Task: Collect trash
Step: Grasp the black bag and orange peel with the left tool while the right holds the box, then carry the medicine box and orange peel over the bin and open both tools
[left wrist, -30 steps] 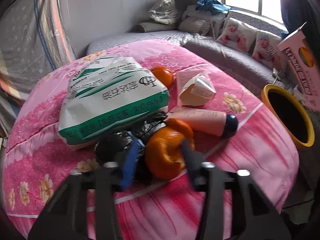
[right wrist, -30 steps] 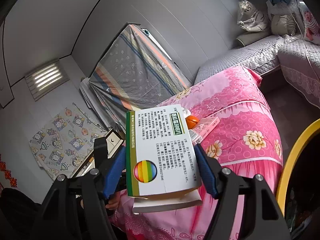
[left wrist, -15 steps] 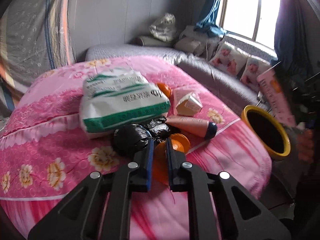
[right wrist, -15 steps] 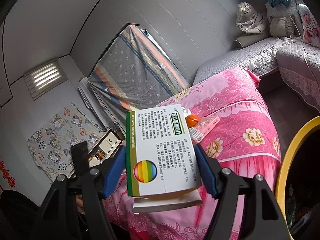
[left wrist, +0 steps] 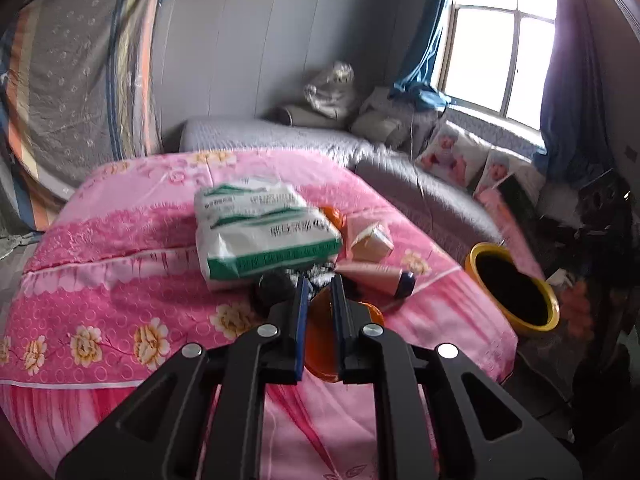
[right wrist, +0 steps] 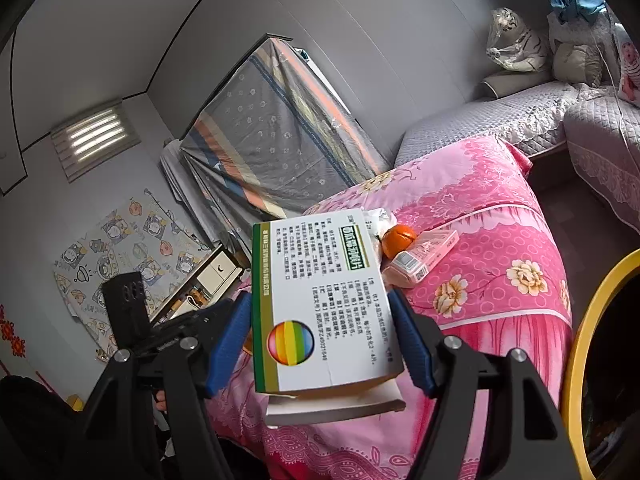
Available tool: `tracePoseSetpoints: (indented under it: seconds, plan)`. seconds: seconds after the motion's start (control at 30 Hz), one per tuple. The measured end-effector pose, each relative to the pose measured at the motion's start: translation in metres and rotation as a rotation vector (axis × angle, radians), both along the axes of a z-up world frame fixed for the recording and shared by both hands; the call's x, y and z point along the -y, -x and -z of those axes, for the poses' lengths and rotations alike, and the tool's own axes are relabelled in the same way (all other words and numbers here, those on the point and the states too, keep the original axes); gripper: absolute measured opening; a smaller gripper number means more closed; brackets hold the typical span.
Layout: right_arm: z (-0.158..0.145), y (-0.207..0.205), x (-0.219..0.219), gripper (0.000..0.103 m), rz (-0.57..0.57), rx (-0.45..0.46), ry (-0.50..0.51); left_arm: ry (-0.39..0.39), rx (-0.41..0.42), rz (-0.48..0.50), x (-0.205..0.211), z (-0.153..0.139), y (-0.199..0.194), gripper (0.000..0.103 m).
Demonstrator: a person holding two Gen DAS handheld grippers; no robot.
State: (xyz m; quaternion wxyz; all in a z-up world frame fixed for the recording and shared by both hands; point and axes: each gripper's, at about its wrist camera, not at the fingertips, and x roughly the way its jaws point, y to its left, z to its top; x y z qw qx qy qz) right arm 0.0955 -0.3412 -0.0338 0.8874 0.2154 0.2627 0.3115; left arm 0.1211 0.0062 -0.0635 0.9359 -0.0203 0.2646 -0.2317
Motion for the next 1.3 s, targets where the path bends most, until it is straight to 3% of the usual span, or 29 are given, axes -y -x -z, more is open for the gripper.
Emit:
tracePoseSetpoints:
  seconds: [0.3, 0.57, 0.93, 1.3]
  plan:
    - [-0.006, 0.004, -0.004, 0.065, -0.016, 0.024, -0.003, -0.016, 0.071, 0.005, 0.019, -0.030, 0.013, 0.010]
    - [-0.012, 0.013, 0.008, 0.065, 0.024, 0.042, -0.004, -0.016, 0.115, 0.077, 0.052, -0.051, 0.019, 0.010]
    - [-0.022, 0.025, 0.056, 0.065, 0.167, 0.072, -0.006, -0.009, 0.128, 0.177, 0.096, -0.067, 0.015, 0.010]
    - [-0.010, 0.035, 0.105, 0.065, 0.304, 0.050, -0.028, -0.025, 0.122, 0.288, 0.152, -0.068, 0.003, 0.010]
